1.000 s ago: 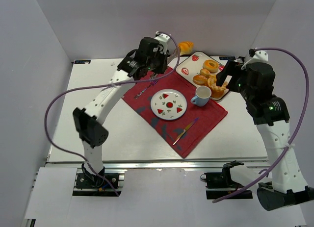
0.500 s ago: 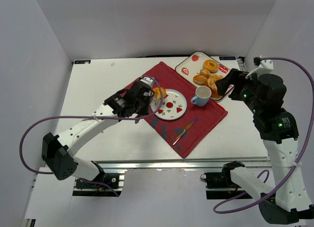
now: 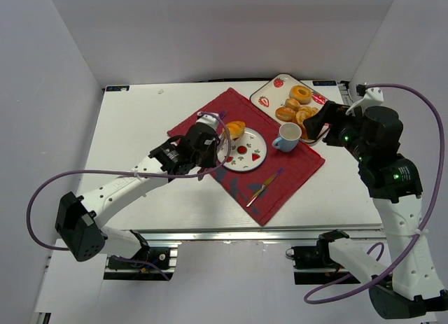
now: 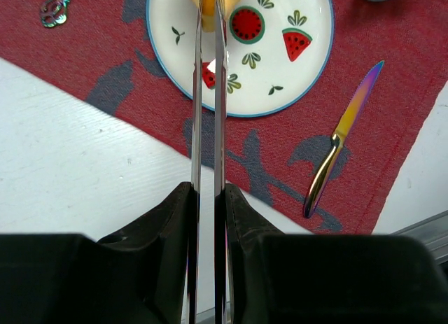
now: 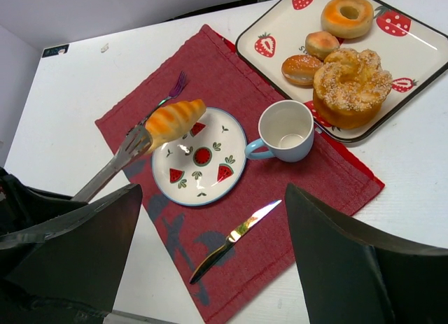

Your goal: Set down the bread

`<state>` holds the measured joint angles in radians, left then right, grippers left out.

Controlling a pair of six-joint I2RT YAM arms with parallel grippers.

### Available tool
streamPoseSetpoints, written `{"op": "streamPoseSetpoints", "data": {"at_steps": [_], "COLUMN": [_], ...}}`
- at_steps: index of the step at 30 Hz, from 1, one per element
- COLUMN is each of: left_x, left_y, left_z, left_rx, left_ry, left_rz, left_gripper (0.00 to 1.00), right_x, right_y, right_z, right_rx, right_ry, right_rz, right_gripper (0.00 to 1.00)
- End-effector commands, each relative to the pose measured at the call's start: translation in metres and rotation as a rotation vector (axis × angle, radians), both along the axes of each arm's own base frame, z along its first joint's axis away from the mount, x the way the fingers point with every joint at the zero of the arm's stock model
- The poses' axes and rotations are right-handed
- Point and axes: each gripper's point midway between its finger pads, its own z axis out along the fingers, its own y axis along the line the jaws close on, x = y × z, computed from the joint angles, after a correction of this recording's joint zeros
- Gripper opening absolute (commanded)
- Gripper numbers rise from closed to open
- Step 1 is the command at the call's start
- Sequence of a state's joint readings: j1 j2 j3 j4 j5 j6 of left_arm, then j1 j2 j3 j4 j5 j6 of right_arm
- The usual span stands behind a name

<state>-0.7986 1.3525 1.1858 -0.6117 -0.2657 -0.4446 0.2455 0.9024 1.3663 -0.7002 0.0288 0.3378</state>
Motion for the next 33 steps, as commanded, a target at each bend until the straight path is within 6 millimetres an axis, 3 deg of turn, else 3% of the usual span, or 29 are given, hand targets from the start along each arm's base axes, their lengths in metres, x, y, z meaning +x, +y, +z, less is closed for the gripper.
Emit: {"op": "streamPoseSetpoints", "data": {"at_steps": [1,6,11,14,15,16,19,27,29,31,33], "left_x": [0.000,-0.016,-0.027,-0.031,-0.033,-0.032,-0.032,-0.029,-0.027,-0.022,-0.024], "left_y": [-0.008,-0.007,-0.006,-0.006,-0.006,-0.004,-0.005,0.002,0.006,0.019,0.038], "left_z": [0.003,-0.029,-0.037,-0.039,-0.038,-0.037,-0.032,-0.018,-0.002,0.022,0.031], "left_rx": [-0.062,0.011,0.010,0.027,0.037,0.042,0.046,0.070,0.065,0.047,0.057], "left_ry": [-0.028,0.049,0.072,0.084,0.085,0.079,0.076,0.049,0.029,-0.026,-0.044], "left_rz": [0.000,-0.016,-0.022,-0.030,-0.033,-0.025,-0.027,0.008,0.031,0.114,0.193], "left_gripper": [0.00,0.00,0.00,0.24,0.37,0.42,0.48,0.53,0.51,0.50,0.50], "right_x": [-0.001,0.000,0.000,0.001,0.001,0.002,0.002,0.003,0.003,0.004,0.005], "right_y": [0.002,0.003,0.001,0.003,0.003,0.004,0.004,0.006,0.007,0.007,0.007], "right_z": [0.007,0.010,0.010,0.009,0.010,0.010,0.010,0.008,0.008,0.008,0.009], "right_rx": [0.016,0.018,0.019,0.027,0.028,0.030,0.033,0.039,0.038,0.036,0.036], "right_ry": [-0.027,-0.030,-0.035,-0.031,-0.033,-0.033,-0.035,-0.030,-0.029,-0.030,-0.033], "right_rz": [0.008,0.008,-0.002,0.004,0.004,0.006,0.004,0.011,0.016,0.017,0.017], "right_gripper": [0.89,0.89,0.90,0.89,0.89,0.89,0.89,0.89,0.89,0.89,0.89]}}
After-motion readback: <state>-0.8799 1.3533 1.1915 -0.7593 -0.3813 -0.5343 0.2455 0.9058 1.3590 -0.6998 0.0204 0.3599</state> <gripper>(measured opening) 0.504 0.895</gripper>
